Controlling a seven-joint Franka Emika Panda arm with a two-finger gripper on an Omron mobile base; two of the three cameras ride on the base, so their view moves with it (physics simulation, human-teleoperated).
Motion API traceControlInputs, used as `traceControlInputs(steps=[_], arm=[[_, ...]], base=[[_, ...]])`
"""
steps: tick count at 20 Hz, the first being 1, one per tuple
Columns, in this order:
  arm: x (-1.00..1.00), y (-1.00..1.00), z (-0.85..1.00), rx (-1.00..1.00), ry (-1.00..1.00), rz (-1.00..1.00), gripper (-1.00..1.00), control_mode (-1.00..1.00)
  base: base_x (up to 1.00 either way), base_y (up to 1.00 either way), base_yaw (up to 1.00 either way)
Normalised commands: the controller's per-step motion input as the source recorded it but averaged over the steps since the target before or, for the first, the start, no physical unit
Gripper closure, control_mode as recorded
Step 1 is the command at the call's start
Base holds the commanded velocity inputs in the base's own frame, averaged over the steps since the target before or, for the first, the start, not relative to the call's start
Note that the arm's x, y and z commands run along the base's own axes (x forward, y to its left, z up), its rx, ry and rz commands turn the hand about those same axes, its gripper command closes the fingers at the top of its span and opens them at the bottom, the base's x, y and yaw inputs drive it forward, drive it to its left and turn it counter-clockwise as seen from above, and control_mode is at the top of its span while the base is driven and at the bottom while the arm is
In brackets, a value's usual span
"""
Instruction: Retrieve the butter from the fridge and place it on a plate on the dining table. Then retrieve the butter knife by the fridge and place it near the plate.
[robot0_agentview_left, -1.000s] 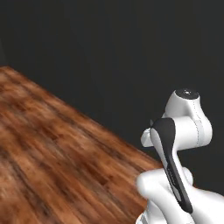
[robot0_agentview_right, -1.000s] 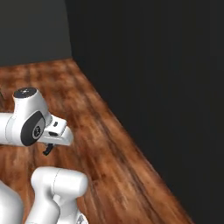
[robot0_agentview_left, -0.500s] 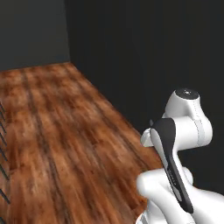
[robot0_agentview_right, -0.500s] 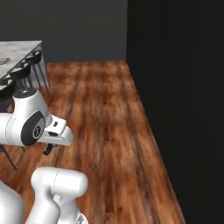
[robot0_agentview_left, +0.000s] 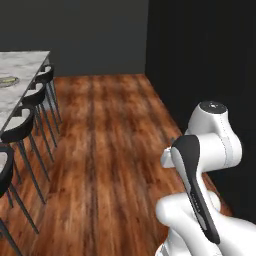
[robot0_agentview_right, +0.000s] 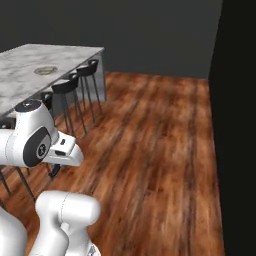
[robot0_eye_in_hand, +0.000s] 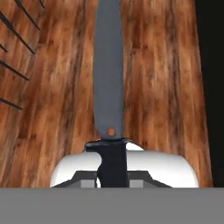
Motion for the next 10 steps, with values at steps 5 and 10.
traceControlInputs(steps=[5,10], arm=[[0.0,0.0,0.0,0.0,0.0,0.0,1.0,1.0],[0.0,0.0,0.0,0.0,0.0,0.0,1.0,1.0]], base=[[1.0,-0.47,0.46],[1.0,-0.57,0.39]])
